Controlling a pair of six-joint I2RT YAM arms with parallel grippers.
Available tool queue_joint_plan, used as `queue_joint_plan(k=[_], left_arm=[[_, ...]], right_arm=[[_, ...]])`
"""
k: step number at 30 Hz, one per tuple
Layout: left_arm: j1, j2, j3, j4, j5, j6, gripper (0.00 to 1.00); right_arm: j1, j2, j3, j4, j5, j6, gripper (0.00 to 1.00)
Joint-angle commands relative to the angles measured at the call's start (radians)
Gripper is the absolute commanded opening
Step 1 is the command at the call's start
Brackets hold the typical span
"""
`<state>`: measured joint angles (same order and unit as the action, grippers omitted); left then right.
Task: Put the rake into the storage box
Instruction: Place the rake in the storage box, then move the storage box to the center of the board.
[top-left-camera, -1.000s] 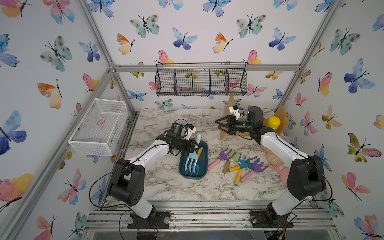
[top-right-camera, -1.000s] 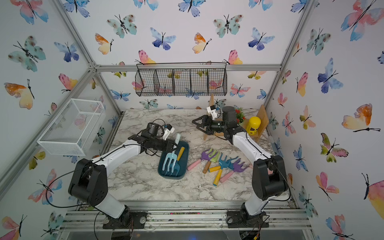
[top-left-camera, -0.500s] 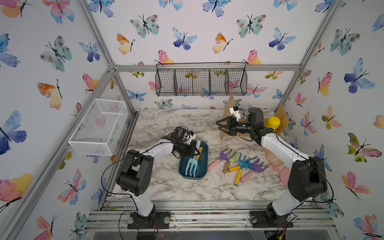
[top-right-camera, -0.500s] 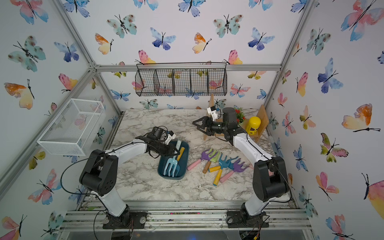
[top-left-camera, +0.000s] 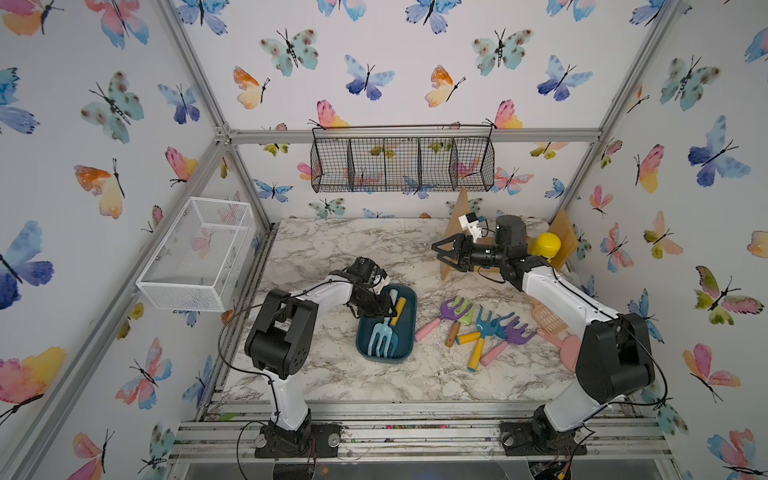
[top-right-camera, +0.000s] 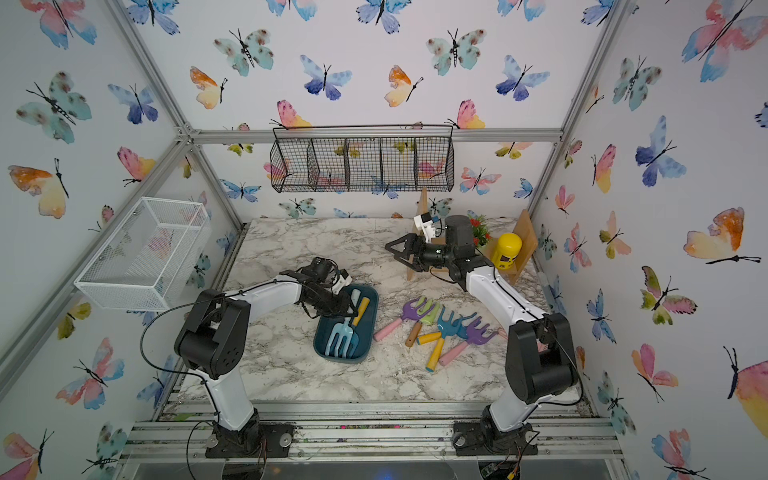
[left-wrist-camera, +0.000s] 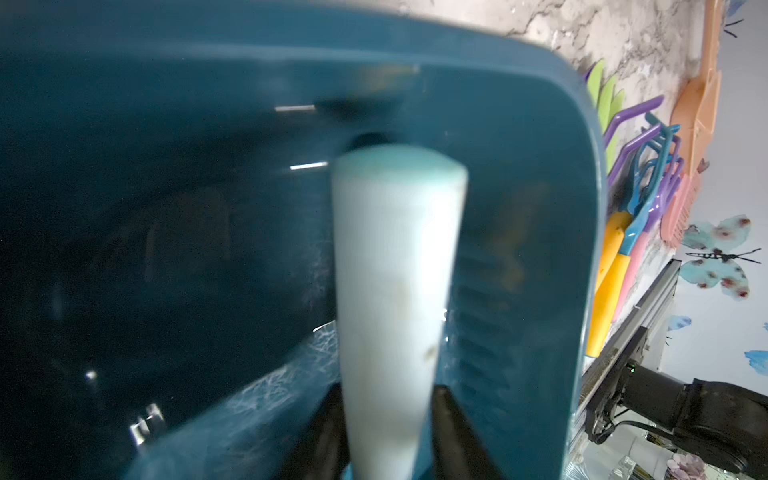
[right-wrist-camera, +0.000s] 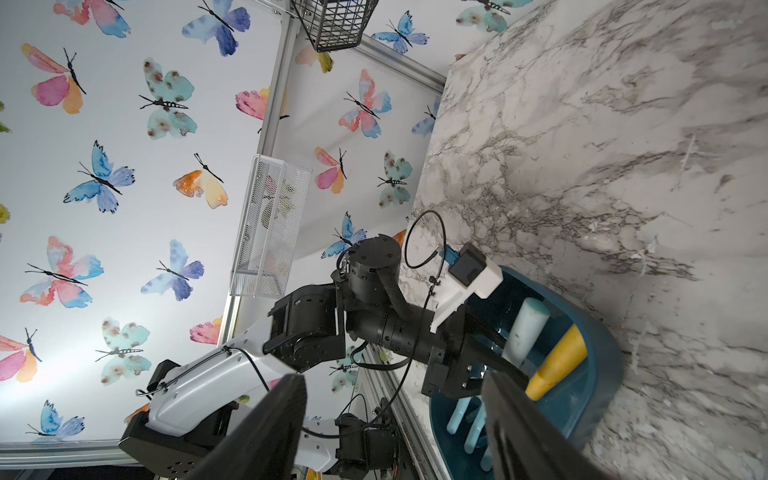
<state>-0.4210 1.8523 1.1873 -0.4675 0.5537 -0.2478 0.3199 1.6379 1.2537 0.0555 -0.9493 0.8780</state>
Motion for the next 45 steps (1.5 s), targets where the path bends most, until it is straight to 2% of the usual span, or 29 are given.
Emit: queue_joint_plan(k=[1,5,10,16,19,22,33,35,36,37,39,41,45], left_arm=[[-0.005,-0.007,0.037,-0.058,-0.053,0.008,0.98],[-0.005,-0.036,0.095,-0.092,-0.061,-0.004,0.98],[-0.004,-0.112,0.185,-0.120,-0.192,-0.007,0.98],[-0.004,-0.199,0.249,-0.064,-0.354,-0.007,0.98],[0.001,-0.197,0.257,-0.070,-0.430,0.016,1.00],[0.020,-0.160,0.265,-0.170,-0.424,0.032,1.00],[0.021,-0.185,0.025,-0.222,-0.601,0.018,0.99],[0.021,-0.178,0.009,-0.210,-0.597,0.014,0.94],[0.021,-0.170,0.005,-0.204,-0.585,0.013,0.89],[0.022,-0.164,0.003,-0.200,-0.577,0.012,0.81],[0.022,-0.146,0.000,-0.192,-0.566,0.010,0.59],[0.022,-0.129,-0.004,-0.185,-0.567,0.013,0.43],[0.021,-0.105,-0.008,-0.172,-0.572,0.019,0.29]], right_arm=[[-0.005,0.014,-0.002,-0.108,0.029,0.031,0.73],[-0.005,0.020,0.000,-0.108,0.030,0.032,0.72],[-0.004,0.025,0.001,-0.123,0.038,0.020,0.72],[-0.004,0.044,0.022,-0.332,0.147,-0.113,0.72],[-0.004,0.051,0.003,-0.392,0.178,-0.153,0.71],[-0.004,0.045,-0.025,-0.398,0.187,-0.160,0.71],[-0.004,0.072,-0.022,-0.378,0.173,-0.152,0.71],[-0.004,0.078,-0.012,-0.378,0.170,-0.153,0.70],[-0.004,0.081,-0.008,-0.378,0.169,-0.153,0.70],[-0.004,0.082,-0.005,-0.379,0.169,-0.152,0.70],[-0.004,0.082,-0.002,-0.382,0.169,-0.155,0.70],[-0.004,0.075,-0.005,-0.382,0.171,-0.159,0.70],[-0.004,0.049,-0.027,-0.391,0.204,-0.167,0.69]])
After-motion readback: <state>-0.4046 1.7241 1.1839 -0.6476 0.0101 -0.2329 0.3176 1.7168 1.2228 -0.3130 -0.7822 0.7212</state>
